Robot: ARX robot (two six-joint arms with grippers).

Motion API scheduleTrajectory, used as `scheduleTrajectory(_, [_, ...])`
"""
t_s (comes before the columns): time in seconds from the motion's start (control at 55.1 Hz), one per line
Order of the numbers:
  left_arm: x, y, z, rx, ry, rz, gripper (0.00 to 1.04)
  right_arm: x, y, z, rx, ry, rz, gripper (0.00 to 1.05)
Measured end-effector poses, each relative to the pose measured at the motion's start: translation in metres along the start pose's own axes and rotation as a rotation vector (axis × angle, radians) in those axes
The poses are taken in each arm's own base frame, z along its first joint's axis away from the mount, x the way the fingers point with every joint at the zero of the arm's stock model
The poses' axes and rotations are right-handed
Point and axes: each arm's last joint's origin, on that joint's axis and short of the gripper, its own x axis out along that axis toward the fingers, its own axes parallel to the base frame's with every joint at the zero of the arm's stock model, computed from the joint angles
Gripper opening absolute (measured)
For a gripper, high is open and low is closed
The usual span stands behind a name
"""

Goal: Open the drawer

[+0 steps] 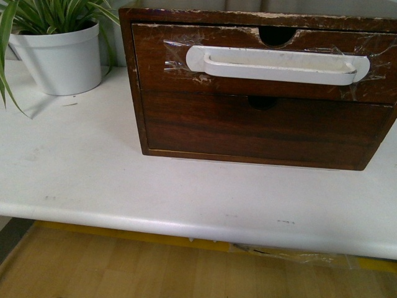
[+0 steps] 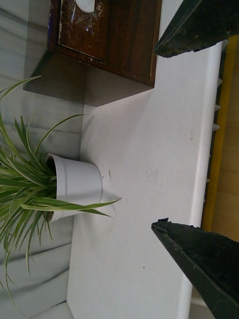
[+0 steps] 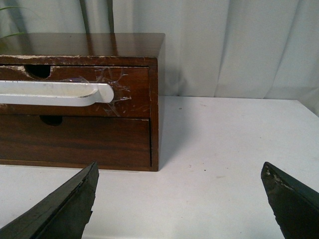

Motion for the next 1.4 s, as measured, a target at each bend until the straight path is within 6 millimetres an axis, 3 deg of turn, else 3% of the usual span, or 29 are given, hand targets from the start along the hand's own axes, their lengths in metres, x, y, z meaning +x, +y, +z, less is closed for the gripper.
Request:
scheduleTrajectory(0.127, [0.0, 0.0, 0.0, 0.0, 0.0, 0.0, 0.99, 0.0, 0.0, 0.0, 0.0, 0.001, 0.007, 0.96])
scheduleTrajectory(0.163, [0.0, 0.0, 0.0, -0.004, 0.003, 0.015, 0.99, 0.001, 0.0, -0.001, 0.012, 0.033, 0.095, 0.96])
scheduleTrajectory(0.29, [0.005, -0.006, 0.003, -0.045, 0.066, 0.379, 0.99, 0.004, 0.0, -0.001, 0.039, 0.111, 0.353, 0.96])
scheduleTrajectory(0.381, [0.011, -0.011, 0.014, -0.002, 0.069, 0.492, 0.99, 0.011, 0.002, 0.013, -0.007, 0.143, 0.438, 0.96])
scheduleTrajectory(0.544, [0.047, -0.023, 0.05, 0.187, 0.154, 0.155, 0.99, 0.039, 0.007, 0.045, -0.219, 0.202, 0.526, 0.96])
scheduleTrajectory(0.835, [0.117, -0.061, 0.079, 0.547, 0.358, -0.48, 0.99, 0.081, 0.028, 0.091, -0.563, 0.226, 0.682, 0.96])
scheduleTrajectory(1.016, [0.153, -0.092, 0.105, 0.703, 0.371, -0.728, 0.99, 0.099, 0.036, 0.101, -0.735, 0.236, 0.758, 0.96])
scheduleTrajectory(1.397, [0.195, -0.15, 0.116, 0.857, 0.381, -0.982, 0.99, 0.132, 0.04, 0.09, -0.856, 0.312, 0.813, 0.96])
